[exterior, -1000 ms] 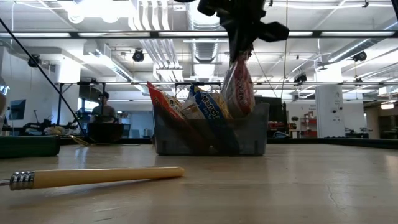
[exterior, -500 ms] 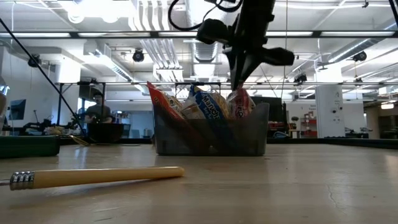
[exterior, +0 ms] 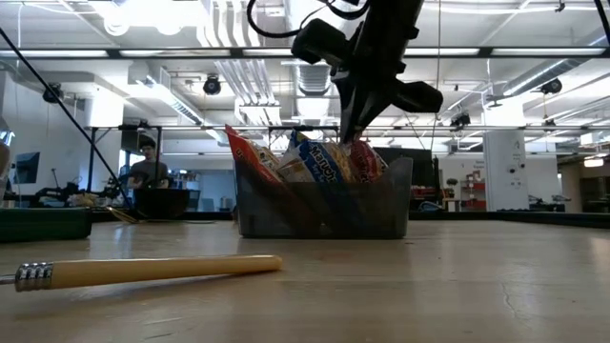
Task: Pick & Place Food Item
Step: Put the green noodle pack into the black bin, then put the orange spoon into the right grey bin
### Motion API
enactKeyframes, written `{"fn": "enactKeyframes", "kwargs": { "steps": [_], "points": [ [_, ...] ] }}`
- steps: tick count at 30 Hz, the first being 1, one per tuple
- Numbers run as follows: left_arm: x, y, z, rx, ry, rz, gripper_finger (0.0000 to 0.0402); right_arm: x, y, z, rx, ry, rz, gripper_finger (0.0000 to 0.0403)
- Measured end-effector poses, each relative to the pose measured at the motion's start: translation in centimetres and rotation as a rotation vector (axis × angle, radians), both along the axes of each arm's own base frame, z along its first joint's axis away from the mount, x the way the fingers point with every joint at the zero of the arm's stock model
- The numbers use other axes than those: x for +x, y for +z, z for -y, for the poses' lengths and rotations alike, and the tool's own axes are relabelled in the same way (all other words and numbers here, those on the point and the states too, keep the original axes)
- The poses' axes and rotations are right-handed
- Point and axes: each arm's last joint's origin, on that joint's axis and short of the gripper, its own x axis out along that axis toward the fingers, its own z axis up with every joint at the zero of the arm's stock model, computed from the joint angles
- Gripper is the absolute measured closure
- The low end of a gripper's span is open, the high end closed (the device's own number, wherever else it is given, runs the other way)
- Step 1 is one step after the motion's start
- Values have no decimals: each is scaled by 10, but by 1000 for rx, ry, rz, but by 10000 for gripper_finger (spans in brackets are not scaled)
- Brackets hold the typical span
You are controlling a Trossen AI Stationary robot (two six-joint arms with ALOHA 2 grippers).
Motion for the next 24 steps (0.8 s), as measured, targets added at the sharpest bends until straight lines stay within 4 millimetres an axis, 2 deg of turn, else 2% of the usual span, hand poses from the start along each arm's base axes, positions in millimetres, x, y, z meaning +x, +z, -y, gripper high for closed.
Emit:
{"fn": "enactKeyframes", "kwargs": {
  "steps": [5,8,17,20,24],
  "points": [
    [0,0,0,0,0,-1,78,0,0,-1,15,33,-3,392],
    [0,-1,0,-1,0,-8,78,0,0,-2,40,63,-7,373],
    [0,-1,0,-1,0,-12,78,0,1,-3,72,92,-6,228],
    [0,-1,0,-2,0,-12,78,-3,10,-2,151,93,21,196],
    [0,-1,0,-2,0,-12,78,-10,41,1,158,135,99,188]
  ]
}}
